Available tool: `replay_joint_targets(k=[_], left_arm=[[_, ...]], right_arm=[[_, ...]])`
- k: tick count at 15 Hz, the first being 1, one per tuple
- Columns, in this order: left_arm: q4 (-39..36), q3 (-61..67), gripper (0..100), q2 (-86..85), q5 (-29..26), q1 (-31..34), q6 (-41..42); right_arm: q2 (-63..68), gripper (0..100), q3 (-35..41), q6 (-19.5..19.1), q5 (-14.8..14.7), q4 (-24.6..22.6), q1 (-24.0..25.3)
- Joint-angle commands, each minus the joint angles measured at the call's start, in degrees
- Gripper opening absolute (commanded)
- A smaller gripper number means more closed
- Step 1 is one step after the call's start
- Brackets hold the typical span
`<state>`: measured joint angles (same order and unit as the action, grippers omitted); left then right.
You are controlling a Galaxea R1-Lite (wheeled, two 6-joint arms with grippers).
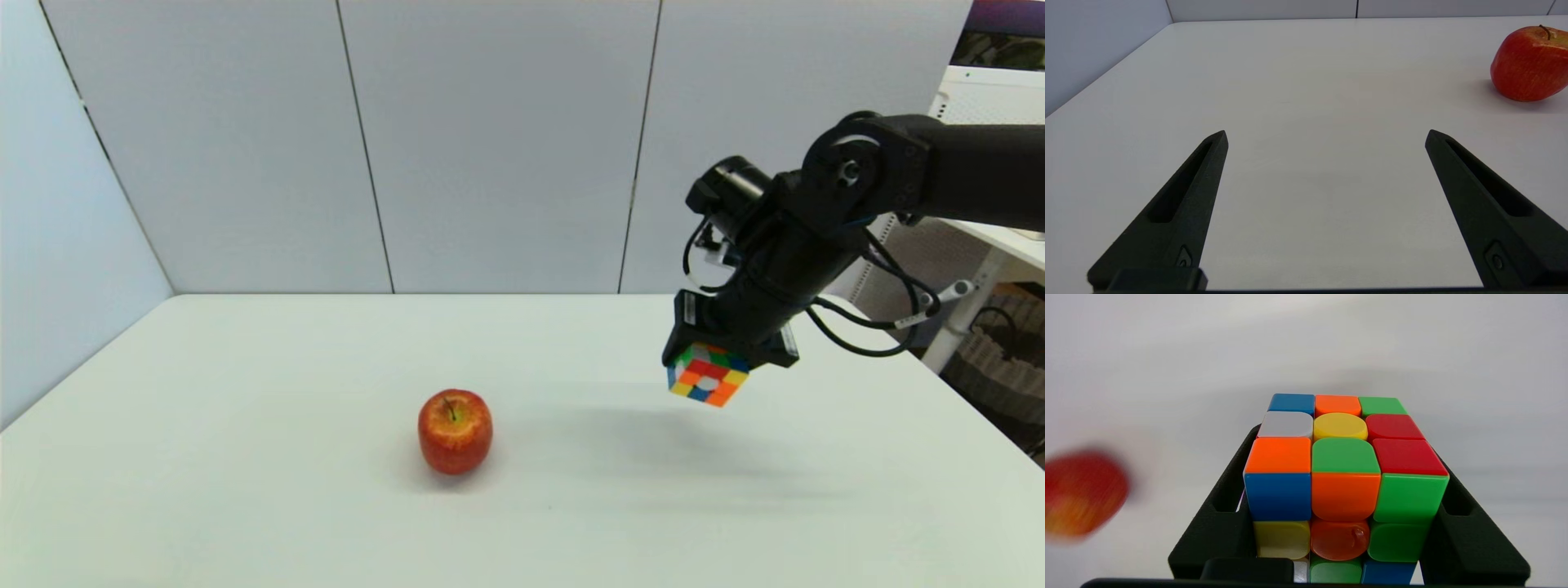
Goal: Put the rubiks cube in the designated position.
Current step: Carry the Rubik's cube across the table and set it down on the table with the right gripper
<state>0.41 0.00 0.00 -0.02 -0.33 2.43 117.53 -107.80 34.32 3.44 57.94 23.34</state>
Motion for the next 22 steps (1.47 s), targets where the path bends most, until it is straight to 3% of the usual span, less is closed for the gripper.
replay_joint_targets(k=[1,8,11,15,22], left_arm=[[0.02,0.00,100,0.00,0.02,-0.02,0.04],[0.02,0.00,100,0.00,0.02,-0.02,0.04],[0.02,0.00,100,0.00,0.02,-0.02,0.04],[0.02,0.00,100,0.00,0.02,-0.02,0.04],[-0.06,0.00,100,0.00,0.02,-0.02,0.04]], right_arm=[[-3.01,0,-2.06,-0.30,0.78,0.07,9.44],[1.56,0,-2.24,-7.51,0.78,-1.96,16.56],[5.17,0,-2.24,-7.77,-0.19,-5.03,18.14],[8.95,0,-2.24,-7.69,-4.40,-5.12,20.07],[11.85,0,-3.38,-7.69,-4.23,-8.20,20.25]])
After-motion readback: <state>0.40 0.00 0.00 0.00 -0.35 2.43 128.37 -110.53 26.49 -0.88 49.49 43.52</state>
